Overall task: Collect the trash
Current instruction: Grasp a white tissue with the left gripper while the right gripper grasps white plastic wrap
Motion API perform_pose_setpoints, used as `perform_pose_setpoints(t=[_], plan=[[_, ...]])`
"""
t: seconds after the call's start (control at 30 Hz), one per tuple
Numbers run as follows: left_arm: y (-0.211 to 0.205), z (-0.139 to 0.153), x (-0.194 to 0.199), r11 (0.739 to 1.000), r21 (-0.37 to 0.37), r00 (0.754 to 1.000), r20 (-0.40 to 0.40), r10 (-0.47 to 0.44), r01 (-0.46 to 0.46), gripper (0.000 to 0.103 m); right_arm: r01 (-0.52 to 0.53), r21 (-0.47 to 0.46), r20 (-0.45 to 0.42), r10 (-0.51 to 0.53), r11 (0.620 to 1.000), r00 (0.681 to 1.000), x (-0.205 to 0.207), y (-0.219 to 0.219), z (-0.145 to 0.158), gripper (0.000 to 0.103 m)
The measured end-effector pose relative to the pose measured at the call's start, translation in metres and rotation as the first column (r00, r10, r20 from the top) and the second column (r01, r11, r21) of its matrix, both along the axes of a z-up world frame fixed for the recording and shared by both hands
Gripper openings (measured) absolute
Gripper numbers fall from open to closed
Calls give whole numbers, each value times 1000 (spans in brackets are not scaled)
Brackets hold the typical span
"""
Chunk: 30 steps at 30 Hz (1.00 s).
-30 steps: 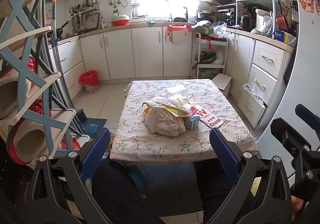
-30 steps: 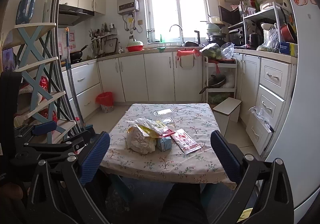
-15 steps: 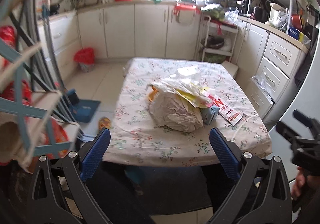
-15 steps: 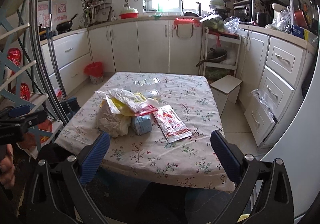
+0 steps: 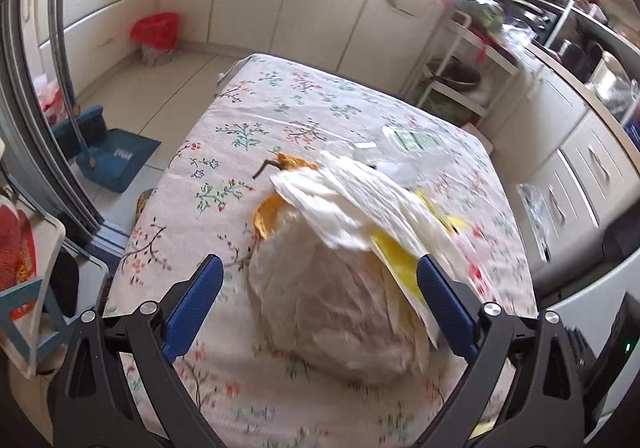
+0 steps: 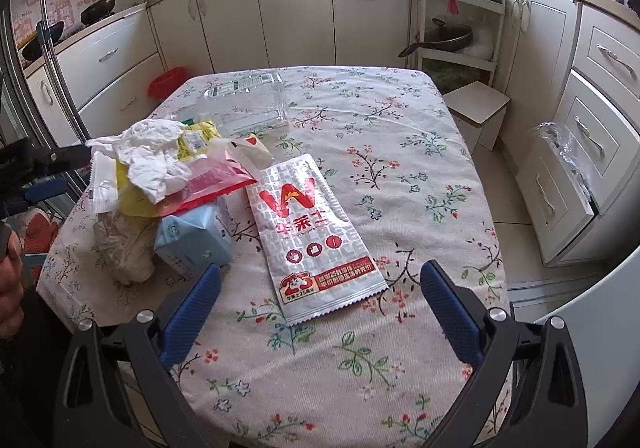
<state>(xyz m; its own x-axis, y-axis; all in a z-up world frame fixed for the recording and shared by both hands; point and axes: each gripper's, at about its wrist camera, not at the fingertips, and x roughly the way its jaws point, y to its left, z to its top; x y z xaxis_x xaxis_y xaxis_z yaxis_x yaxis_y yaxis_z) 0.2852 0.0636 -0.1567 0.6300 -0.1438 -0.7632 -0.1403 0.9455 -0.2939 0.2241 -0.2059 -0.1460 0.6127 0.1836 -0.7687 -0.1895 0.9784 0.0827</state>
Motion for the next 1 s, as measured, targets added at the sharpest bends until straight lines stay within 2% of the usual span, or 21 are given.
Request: perform_pose_setpoints(t=[0.1, 0.23, 0.3, 0.33, 0.37, 0.43, 0.5, 0.53, 0.57, 0.6, 0.67, 0.77, 0.83, 0.87, 0.9, 0.93, 1.0], plan=[[6, -9, 19, 1000, -27, 1000, -9, 4, -4, 76, -18, -13, -21, 17, 1000, 1000, 14, 1, -8, 92], [7, -14, 33, 1000, -22, 1000, -15, -6, 6, 70, -35, -7, -57, 35, 999, 998, 25, 0, -18, 82], [9, -16, 37, 999, -35, 1000, -7, -20, 20, 62, -38, 5, -75, 39, 999, 996, 29, -1, -23, 69], [10, -18, 38, 998, -52, 999, -3, -34, 33, 59, -39, 13, -87, 40, 999, 995, 29, -2, -25, 67], [11, -19, 39, 998, -58, 999, -5, -36, 36, 51, -40, 6, -71, 40, 999, 997, 28, -2, -25, 63], [13, -23, 41, 997, -65, 999, -23, -45, 43, 49, -47, -10, -61, 47, 999, 997, 26, -1, -26, 51], [17, -25, 39, 997, -75, 999, -32, -34, 32, 49, -44, 9, -59, 45, 999, 997, 26, -3, -25, 21], [20, -26, 38, 996, -89, 999, -32, -35, 32, 49, -40, 22, -63, 41, 999, 997, 28, -5, -25, 11], [21, -26, 37, 995, -96, 999, -29, -37, 34, 45, -35, 44, -71, 39, 998, 997, 29, -8, -26, 3], [23, -27, 36, 995, -97, 999, -29, -41, 38, 36, -30, 62, -72, 34, 998, 997, 29, -11, -27, 2], [24, -28, 36, 990, -123, 997, -24, -70, 67, 26, -29, 70, -73, 35, 997, 997, 29, -12, -27, 2], [22, -27, 35, 991, -113, 997, -23, -78, 75, 26, -29, 60, -54, 32, 998, 998, 25, -10, -18, 3], [21, -27, 35, 990, -116, 996, -26, -82, 78, 26, -26, 72, 3, 26, 997, 1000, 19, -8, -2, 43], [21, -28, 36, 990, -119, 996, -28, -80, 76, 26, -42, 90, 40, 38, 995, 998, 17, -4, 7, 78], [20, -28, 37, 990, -121, 996, -31, -78, 74, 27, -56, 85, 101, 47, 995, 994, 14, 3, 19, 82], [21, -30, 38, 990, -124, 996, -33, -77, 73, 28, -78, 73, 147, 67, 994, 987, 11, 10, 28, 82], [20, -31, 39, 989, -131, 997, -33, -75, 70, 28, -137, 63, 188, 123, 989, 974, 12, 30, 42, 82]])
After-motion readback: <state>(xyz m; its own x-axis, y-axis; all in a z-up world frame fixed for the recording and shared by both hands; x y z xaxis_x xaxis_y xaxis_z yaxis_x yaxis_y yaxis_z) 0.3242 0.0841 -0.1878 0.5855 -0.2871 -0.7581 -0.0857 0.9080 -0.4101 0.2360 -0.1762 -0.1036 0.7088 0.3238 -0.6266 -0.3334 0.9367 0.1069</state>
